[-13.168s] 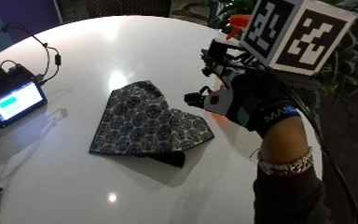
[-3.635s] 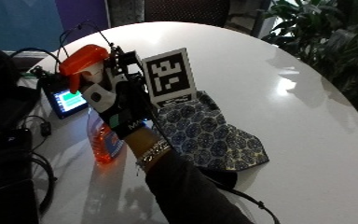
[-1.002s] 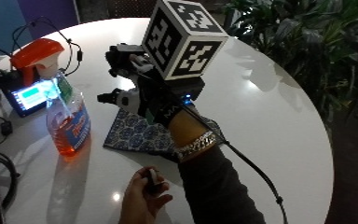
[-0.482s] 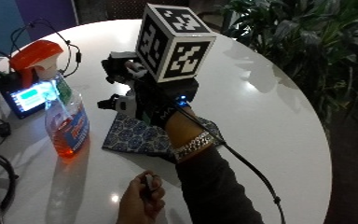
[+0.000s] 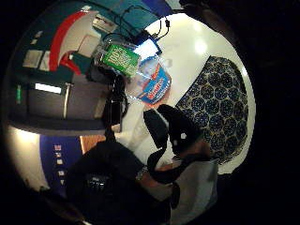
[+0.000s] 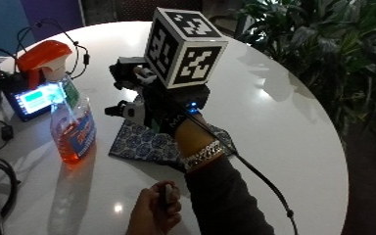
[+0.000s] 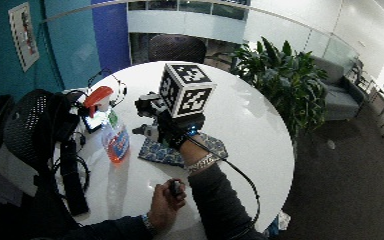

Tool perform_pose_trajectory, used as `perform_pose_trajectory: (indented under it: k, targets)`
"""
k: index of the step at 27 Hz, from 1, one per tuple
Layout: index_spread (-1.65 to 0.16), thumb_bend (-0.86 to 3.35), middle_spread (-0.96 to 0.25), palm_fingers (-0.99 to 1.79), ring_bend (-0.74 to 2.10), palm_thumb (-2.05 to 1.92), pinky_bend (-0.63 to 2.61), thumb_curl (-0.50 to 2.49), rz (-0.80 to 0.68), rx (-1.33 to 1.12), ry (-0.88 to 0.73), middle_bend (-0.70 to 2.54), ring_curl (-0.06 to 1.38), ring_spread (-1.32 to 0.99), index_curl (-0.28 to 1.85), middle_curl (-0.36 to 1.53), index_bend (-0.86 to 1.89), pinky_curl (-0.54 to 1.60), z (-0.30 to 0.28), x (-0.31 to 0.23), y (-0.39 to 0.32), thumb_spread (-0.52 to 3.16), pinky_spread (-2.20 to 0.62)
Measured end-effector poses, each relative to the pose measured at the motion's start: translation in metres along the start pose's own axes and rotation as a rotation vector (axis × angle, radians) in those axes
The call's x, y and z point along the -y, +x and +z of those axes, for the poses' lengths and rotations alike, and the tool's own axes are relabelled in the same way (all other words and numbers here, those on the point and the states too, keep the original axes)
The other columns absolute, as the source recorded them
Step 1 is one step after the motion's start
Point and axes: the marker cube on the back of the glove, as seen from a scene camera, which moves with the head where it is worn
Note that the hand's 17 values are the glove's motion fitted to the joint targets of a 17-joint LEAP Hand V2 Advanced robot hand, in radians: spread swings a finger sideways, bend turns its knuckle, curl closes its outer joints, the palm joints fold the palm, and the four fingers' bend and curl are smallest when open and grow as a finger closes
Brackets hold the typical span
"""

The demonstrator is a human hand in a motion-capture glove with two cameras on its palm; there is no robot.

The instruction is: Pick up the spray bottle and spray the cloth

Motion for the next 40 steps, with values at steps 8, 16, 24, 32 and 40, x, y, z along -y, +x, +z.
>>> perform_pose_trajectory:
  k: [8, 16, 24, 32, 40]
  targets:
    - [-0.4, -0.02, -0.09, 0.39, 0.18, 0.57, 0.2, 0.29, 0.003, 0.008, -0.007, 0.18, 0.28, -0.05, 0.33, 0.31, 0.19, 0.34, 0.001, 0.0, 0.002, 1.09, 0.28]
    - [-0.4, -0.02, -0.09, 0.4, 0.18, 0.58, 0.19, 0.29, 0.009, 0.027, -0.017, 0.17, 0.27, -0.05, 0.35, 0.3, 0.2, 0.34, 0.003, 0.0, 0.003, 1.1, 0.28]
    - [-0.41, -0.01, -0.08, 0.41, 0.18, 0.6, 0.19, 0.29, 0.021, 0.038, -0.044, 0.17, 0.27, -0.05, 0.36, 0.3, 0.21, 0.34, 0.007, 0.001, 0.008, 1.11, 0.28]
    - [-0.41, -0.02, -0.07, 0.41, 0.18, 0.62, 0.19, 0.29, 0.035, 0.051, -0.068, 0.17, 0.26, -0.04, 0.37, 0.29, 0.22, 0.33, 0.012, -0.004, 0.012, 1.13, 0.28]
    - [-0.41, -0.02, -0.06, 0.41, 0.18, 0.63, 0.19, 0.28, 0.039, 0.041, -0.048, 0.17, 0.26, -0.04, 0.38, 0.29, 0.23, 0.33, 0.004, -0.01, 0.017, 1.14, 0.28]
